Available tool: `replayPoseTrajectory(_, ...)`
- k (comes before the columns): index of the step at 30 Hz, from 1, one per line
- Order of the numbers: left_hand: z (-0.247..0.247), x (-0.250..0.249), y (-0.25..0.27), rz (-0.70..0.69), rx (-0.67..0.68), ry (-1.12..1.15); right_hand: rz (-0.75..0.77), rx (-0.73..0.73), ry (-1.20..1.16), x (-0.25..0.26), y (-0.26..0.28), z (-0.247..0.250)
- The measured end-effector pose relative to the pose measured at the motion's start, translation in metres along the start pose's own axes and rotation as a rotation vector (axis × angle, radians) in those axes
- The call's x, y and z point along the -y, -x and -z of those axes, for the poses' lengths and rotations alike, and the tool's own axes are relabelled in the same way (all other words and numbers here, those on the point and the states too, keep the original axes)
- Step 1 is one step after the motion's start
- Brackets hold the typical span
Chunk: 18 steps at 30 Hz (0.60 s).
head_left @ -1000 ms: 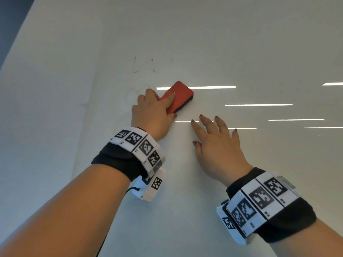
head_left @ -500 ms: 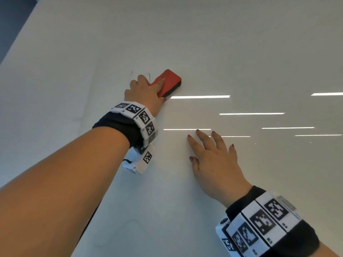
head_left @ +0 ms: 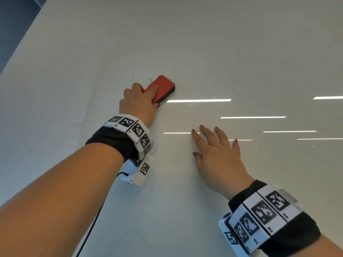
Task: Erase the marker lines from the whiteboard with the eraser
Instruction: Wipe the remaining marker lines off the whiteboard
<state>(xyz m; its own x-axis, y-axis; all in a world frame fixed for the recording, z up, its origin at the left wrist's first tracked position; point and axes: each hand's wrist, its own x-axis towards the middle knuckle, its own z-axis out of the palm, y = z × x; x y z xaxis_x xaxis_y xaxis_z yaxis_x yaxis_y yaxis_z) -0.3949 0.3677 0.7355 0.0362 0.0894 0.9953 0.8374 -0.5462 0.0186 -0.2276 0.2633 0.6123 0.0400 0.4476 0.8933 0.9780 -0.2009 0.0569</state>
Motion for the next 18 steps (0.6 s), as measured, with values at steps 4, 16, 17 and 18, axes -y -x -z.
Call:
replayPoseTrajectory(4,0.001,-0.008,-0.010,-0.033,-0.002,-0.050,0.003,0.004,0.000,-0.001,0.002,-0.002)
replayPoseTrajectory(16,0.013,-0.012,-0.031,-0.054,0.032,0.074,0.007,0.016,0.015,-0.001,0.001,-0.001)
replayPoseTrajectory(17,0.015,-0.007,-0.034,-0.035,0.035,0.079,0.007,0.017,0.013,-0.001,0.001,-0.001)
replayPoseTrajectory(18,0.016,-0.002,-0.035,-0.020,0.036,0.079,0.008,0.017,0.012,-0.001,0.002,-0.001)
